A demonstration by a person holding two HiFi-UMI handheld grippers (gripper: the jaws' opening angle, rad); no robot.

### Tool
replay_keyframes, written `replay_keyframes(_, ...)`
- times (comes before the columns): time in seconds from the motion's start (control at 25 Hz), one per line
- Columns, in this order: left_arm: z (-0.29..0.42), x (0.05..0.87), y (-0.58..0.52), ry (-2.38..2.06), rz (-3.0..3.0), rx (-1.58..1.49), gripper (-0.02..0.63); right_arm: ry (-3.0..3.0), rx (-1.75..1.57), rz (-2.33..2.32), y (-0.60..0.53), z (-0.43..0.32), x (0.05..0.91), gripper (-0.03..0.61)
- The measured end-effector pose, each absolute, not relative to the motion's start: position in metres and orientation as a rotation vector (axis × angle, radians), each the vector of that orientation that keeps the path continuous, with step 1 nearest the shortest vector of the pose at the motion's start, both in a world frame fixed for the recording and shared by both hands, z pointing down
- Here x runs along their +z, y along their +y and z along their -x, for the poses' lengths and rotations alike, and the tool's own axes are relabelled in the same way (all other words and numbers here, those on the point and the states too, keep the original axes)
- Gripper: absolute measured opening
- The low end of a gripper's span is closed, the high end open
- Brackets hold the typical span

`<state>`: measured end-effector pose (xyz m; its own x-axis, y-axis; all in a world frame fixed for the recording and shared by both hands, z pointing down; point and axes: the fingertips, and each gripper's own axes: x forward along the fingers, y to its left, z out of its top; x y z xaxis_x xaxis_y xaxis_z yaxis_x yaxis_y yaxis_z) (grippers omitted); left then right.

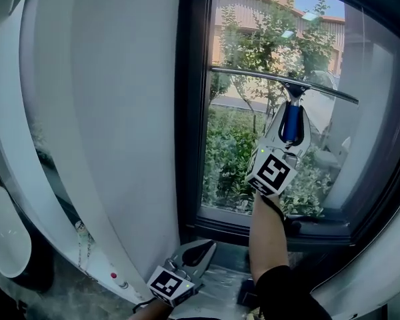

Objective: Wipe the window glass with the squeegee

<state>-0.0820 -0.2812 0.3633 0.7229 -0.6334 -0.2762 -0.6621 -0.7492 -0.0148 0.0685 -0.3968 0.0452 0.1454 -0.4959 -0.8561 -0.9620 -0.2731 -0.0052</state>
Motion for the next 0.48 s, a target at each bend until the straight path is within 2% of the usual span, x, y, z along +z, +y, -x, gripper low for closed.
replay_keyframes(0.48, 0.084, 0.367, -0.282, 1.101, 2.791, 0.349, -0.002, 1.427, 1.023, 1.881, -0.394, -0.069, 0.071, 0.127)
